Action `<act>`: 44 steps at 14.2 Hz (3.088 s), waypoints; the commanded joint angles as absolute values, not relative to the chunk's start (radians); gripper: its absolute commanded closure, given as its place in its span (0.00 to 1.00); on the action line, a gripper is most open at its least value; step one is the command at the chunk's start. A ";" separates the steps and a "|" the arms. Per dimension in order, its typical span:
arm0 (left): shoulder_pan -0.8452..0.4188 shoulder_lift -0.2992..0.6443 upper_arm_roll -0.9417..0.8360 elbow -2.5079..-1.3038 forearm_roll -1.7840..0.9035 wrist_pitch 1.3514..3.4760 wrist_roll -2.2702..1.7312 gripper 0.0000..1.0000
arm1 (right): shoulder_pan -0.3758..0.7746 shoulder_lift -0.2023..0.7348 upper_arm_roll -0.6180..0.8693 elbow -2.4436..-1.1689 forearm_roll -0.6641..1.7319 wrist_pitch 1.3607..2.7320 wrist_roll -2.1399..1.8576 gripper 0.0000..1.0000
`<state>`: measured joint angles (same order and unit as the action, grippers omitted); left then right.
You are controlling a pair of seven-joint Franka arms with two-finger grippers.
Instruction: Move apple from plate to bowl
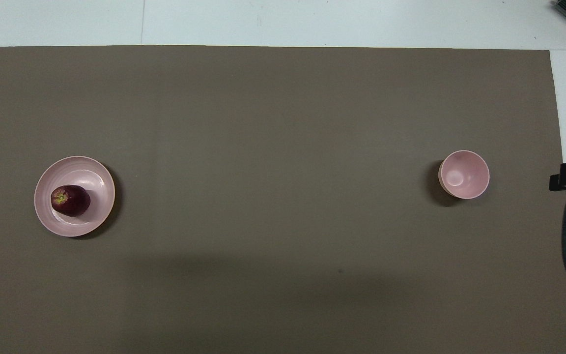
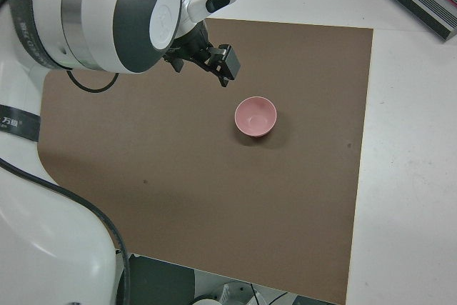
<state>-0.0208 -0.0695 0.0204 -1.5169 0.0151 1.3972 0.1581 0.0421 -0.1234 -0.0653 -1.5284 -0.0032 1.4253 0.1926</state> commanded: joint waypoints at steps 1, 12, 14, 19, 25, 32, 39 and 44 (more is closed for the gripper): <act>-0.032 -0.114 0.026 -1.586 0.009 1.425 0.161 0.00 | 0.032 -0.132 -0.060 -1.537 -0.005 1.417 0.167 0.00; -0.015 -0.149 0.031 -1.906 0.009 1.774 0.164 0.00 | 0.032 -0.132 -0.060 -1.537 -0.005 1.417 0.167 0.00; -0.005 -0.144 0.037 -1.975 0.009 1.869 0.166 0.00 | 0.034 -0.133 -0.060 -1.537 -0.014 1.407 0.161 0.00; 0.048 -0.094 0.037 -2.138 0.009 2.141 0.228 0.00 | 0.028 -0.140 -0.072 -1.537 -0.025 1.410 0.156 0.00; 0.061 0.000 0.037 -2.210 0.009 2.285 0.232 0.00 | 0.043 -0.150 -0.064 -1.627 0.054 1.408 0.181 0.00; 0.086 0.034 0.035 -2.290 0.009 2.372 0.229 0.03 | 0.101 -0.127 -0.058 -1.712 0.118 1.558 0.294 0.00; 0.061 0.046 0.028 -2.260 0.009 2.342 0.224 0.96 | 0.100 -0.123 -0.058 -1.715 0.120 1.562 0.296 0.00; 0.038 0.029 0.018 -2.166 -0.047 2.182 0.219 1.00 | 0.081 -0.121 -0.069 -1.709 0.176 1.552 0.288 0.00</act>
<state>0.0664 0.0525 0.0139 -2.2277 0.0016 2.3017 0.2141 0.0982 -0.1121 -0.0629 -1.6974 0.1228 1.5432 0.2864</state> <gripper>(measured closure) 0.286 0.000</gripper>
